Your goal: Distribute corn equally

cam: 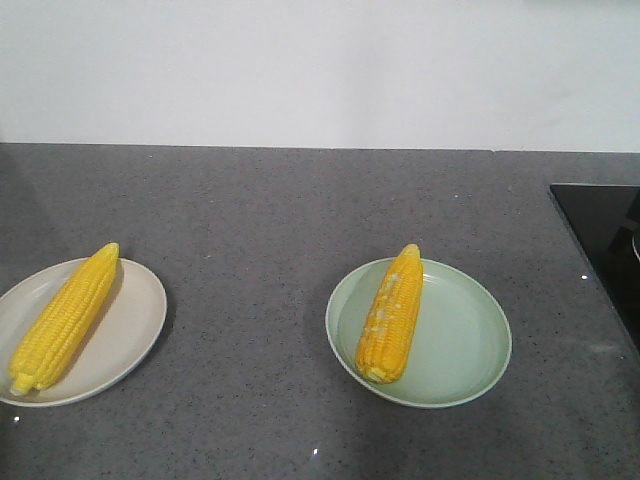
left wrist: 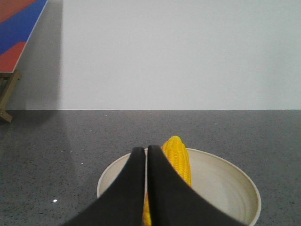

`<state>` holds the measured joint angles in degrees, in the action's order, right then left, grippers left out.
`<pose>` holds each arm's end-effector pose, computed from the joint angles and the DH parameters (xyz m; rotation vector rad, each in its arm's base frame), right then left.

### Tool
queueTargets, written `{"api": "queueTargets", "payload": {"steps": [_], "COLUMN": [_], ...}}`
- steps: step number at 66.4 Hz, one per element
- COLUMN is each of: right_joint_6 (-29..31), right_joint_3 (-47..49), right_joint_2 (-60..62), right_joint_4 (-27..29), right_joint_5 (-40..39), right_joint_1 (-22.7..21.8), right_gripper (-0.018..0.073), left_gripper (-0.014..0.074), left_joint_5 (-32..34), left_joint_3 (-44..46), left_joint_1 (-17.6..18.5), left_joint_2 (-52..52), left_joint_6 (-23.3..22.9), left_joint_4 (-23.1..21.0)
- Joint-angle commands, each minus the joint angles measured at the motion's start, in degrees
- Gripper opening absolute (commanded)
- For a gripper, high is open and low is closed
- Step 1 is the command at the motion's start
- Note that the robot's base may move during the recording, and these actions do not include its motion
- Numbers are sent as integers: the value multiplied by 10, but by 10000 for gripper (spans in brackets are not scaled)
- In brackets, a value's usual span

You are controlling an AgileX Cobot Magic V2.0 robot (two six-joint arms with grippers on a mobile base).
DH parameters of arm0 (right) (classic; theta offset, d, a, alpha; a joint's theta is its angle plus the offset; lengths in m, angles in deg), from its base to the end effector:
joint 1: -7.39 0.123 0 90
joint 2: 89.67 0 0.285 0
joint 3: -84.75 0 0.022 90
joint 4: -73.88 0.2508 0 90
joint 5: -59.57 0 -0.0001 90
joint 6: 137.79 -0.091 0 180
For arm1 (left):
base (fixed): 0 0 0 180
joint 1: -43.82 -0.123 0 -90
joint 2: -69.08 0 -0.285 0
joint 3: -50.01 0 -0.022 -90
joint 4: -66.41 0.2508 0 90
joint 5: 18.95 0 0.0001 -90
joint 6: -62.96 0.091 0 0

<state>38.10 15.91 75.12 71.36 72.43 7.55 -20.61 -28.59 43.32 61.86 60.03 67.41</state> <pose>0.0625 -0.0007 0.2346 0.0294 1.6910 0.0154 0.0567 0.0005 0.2029 -0.0328 1.5265 -0.0195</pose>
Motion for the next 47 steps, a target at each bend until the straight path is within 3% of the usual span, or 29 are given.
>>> {"api": "queueTargets", "payload": {"steps": [1,17,27,47], "right_joint_6": [3,3,3,2], "right_joint_3": [-3,-45,-72,-104], "right_joint_2": [10,45,64,86], "right_joint_4": [4,4,4,12], "right_joint_5": [-66,-85,-101,-121], "right_joint_1": [-5,-8,-35,-32], "right_gripper": [-10,-10,-10,-10], "left_gripper": [-7,-7,-7,-8], "left_joint_5": [39,39,39,39], "left_joint_3": [10,10,10,10], "left_joint_1": [-1,-1,-1,-1], "left_joint_2": [10,10,10,10], "left_joint_6": [-3,-3,-3,-3], "left_joint_4": [0,0,0,0]}}
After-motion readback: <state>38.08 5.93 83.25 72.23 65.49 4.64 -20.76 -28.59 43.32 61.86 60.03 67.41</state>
